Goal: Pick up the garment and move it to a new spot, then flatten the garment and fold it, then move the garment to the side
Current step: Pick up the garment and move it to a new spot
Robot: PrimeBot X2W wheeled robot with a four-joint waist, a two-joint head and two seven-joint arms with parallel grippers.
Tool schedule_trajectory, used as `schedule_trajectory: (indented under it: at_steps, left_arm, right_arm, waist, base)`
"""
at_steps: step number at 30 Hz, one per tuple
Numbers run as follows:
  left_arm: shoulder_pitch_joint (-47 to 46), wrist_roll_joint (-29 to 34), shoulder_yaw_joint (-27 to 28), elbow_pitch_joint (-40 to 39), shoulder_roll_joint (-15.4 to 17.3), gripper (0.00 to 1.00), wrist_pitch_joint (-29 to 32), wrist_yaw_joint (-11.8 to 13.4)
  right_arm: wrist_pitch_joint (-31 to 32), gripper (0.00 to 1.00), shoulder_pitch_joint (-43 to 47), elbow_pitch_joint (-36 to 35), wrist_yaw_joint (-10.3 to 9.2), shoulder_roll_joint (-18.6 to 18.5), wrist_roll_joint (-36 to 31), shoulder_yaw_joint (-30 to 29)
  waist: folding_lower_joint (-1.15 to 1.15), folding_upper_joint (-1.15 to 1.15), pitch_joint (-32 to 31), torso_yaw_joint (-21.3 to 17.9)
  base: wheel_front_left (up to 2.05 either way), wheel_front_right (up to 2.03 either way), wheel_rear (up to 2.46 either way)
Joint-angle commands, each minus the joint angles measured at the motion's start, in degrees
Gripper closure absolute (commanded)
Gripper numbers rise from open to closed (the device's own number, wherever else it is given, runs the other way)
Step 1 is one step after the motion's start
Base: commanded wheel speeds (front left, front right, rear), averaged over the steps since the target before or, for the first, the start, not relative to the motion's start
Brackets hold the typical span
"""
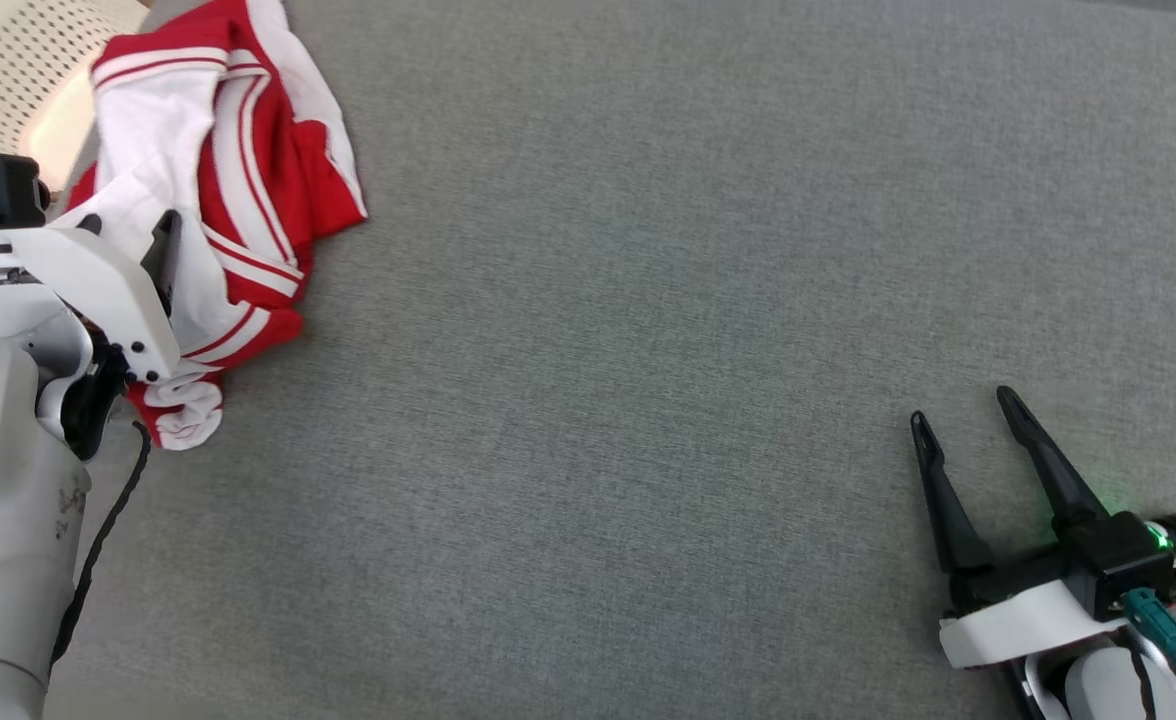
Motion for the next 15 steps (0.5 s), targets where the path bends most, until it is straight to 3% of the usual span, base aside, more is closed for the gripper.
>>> schedule_trajectory:
  at_steps: [1,8,9,10,15]
  left_arm:
    - [-1.72,-1.24,-1.04,1.41,0.63,0.00,1.03,-0.02]
    - [-1.94,-5.15,-3.98,4.60,1.58,0.01,-1.03,-0.03]
    - [-1.95,-5.80,-4.64,4.31,1.80,0.60,-1.90,-0.04]
    - [-1.84,-6.45,-5.33,3.72,2.05,1.00,-3.25,-0.04]
    - [-2.48,-8.21,-9.14,1.13,5.05,1.00,-11.88,-0.03]
  right_arm:
    - [-0.03,0.00,-1.11,0.20,-0.14,-0.88,0.30,-0.17]
    - [0.09,0.00,-2.85,-1.24,-0.16,-1.13,0.33,-0.98]
    - [0.10,0.00,-2.90,-1.52,-0.16,-1.15,0.30,-1.29]
    - [0.10,0.00,-2.85,-1.75,-0.16,-1.11,0.29,-1.54]
    - [0.08,0.00,-2.00,-2.01,-0.15,-0.11,1.01,-2.45]
  waist:
    - [0.00,0.00,3.19,-2.60]
    - [0.00,0.00,5.31,-3.82]
    - [0.00,0.00,5.37,-3.92]
    - [0.00,0.00,5.28,-3.98]
    - [0.00,0.00,2.88,-4.15]
  base:
    - [0.00,0.00,0.00]
    - [0.00,0.00,0.00]
    - [0.00,0.00,0.00]
    - [0.00,0.00,0.00]
    - [0.00,0.00,0.00]
